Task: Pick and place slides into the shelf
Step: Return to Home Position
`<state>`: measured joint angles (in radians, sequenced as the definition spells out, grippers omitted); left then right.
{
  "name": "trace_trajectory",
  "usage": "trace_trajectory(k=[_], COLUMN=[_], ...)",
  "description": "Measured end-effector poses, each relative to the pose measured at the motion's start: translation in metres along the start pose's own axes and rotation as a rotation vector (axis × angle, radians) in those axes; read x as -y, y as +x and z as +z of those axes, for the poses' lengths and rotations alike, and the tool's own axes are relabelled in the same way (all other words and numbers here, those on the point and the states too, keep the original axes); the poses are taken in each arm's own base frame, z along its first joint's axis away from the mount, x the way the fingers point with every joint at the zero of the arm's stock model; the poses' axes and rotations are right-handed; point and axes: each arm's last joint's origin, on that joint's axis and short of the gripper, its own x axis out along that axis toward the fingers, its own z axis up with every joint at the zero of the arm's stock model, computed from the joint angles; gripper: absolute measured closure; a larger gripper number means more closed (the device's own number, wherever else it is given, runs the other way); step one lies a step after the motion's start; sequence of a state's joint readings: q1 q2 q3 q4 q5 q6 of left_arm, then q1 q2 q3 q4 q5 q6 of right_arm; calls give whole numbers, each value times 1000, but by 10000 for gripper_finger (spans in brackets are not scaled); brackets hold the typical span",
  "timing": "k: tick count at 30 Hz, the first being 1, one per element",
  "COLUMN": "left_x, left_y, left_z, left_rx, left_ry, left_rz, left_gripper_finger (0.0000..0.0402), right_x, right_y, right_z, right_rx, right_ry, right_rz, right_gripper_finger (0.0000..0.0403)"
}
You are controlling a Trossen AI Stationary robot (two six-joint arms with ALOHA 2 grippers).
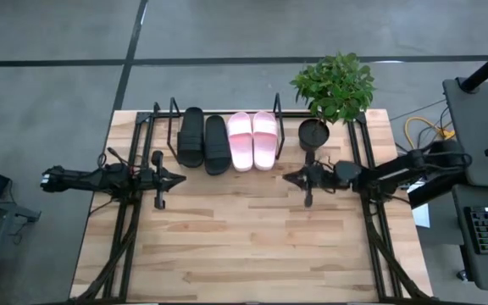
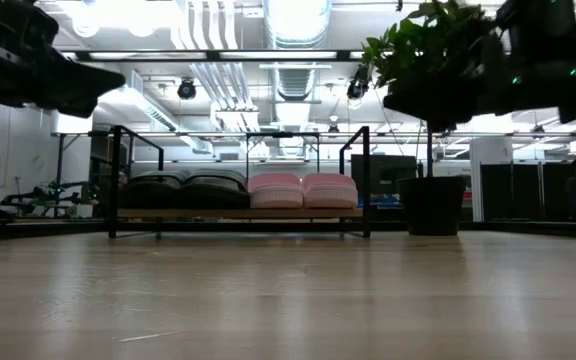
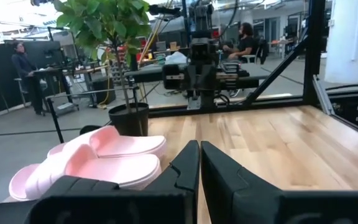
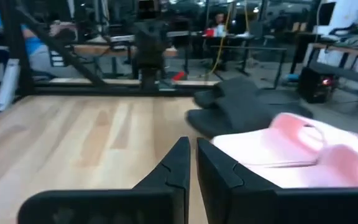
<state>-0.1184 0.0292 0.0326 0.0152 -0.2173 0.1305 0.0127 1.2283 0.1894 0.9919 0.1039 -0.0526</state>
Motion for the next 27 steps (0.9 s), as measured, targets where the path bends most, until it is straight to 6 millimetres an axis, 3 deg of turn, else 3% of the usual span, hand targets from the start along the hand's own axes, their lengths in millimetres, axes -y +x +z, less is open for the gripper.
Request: trace_trajectory(k=[9,15,20,27], left_x=[0,-1,-1,-1], left_y=[0,0,0,0], left_z=[-1,-1,-1,-1], left_rx=[-7,-11,-12,-14], left_ry=[-44,-44,-44,-44], left_rz=[1,30,41,54], left_gripper_finger=[402,401,401,401], right_x=[38,41,42,44], right_y=[-2,-27,-46,-61], right_z=[6,6,-1,9], right_rx=[73,124,45,23], right_ry=[-24,-69,-58,-104], right_rz=[-4,-44,-63,-84], right_gripper_finger=[385,385,385,385])
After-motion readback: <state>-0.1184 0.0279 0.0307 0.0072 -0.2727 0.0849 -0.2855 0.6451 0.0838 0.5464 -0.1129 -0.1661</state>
